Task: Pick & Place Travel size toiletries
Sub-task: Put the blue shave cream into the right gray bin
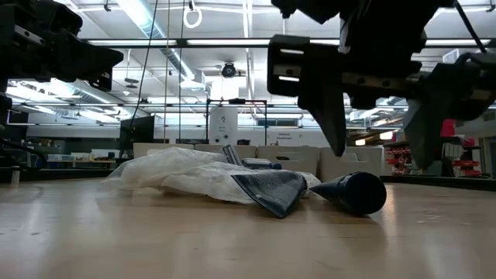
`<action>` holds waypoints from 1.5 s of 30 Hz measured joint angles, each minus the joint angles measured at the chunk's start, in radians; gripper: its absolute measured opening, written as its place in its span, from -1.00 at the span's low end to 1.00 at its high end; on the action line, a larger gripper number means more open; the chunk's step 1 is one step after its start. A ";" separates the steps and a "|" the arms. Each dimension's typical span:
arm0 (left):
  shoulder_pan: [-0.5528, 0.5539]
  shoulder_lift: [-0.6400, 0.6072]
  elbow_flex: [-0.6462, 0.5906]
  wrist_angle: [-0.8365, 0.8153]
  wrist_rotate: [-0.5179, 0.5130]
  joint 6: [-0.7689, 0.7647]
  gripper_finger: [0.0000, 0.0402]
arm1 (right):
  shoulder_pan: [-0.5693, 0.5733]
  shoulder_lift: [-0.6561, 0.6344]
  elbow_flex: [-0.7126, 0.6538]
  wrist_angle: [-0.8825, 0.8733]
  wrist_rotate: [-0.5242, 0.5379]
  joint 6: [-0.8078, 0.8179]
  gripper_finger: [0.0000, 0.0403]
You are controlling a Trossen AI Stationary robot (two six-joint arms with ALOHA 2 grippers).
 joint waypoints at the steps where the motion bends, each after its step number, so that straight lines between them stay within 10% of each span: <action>1: 0.000 0.000 0.000 0.000 0.000 0.000 -0.92 | -0.002 0.006 0.000 0.002 0.000 -0.002 0.27; 45: 0.000 0.000 0.000 0.000 0.000 0.000 -0.92 | -0.027 0.058 0.000 -0.017 0.015 -0.084 -0.29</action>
